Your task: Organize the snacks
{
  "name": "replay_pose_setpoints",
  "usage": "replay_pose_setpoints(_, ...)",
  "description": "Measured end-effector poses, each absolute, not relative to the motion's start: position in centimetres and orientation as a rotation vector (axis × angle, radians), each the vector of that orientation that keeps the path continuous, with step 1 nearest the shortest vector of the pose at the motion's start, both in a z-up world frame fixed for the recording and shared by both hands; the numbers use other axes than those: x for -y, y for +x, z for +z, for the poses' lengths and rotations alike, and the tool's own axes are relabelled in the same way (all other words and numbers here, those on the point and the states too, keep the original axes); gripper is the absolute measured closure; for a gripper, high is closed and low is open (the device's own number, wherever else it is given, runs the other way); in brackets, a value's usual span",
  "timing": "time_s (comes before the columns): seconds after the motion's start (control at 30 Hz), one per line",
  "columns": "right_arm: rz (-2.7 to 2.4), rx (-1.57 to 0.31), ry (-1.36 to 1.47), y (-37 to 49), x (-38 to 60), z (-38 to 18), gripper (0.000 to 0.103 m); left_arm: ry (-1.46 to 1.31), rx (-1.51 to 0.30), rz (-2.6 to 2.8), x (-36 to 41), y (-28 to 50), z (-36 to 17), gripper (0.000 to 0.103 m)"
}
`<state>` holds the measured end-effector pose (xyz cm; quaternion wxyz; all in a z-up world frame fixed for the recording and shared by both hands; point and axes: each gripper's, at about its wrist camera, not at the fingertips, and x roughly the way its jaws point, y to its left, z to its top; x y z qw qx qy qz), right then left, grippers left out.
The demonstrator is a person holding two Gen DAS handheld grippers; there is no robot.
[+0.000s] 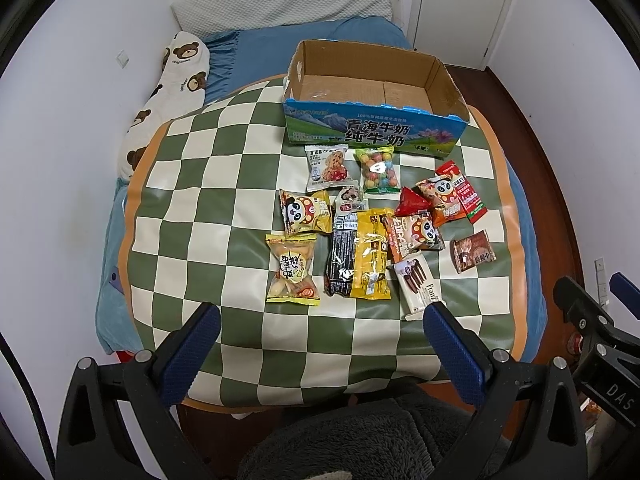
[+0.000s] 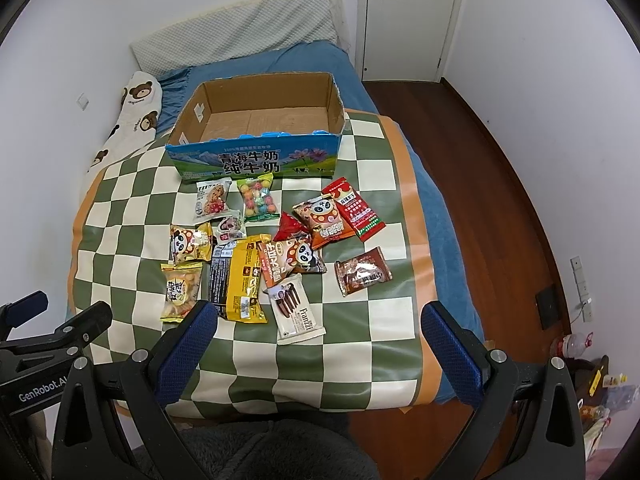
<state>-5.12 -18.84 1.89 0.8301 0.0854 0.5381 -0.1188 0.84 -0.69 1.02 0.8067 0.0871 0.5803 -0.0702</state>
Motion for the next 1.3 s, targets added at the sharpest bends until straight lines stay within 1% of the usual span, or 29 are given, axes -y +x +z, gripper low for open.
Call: replay_pose_setpoints(1.3,-0.249,-1.138,0.18,-4.7,17.3,2.2,0.0,0.18,-1.233,-0.156,0.7,2.2,0.8,0.0)
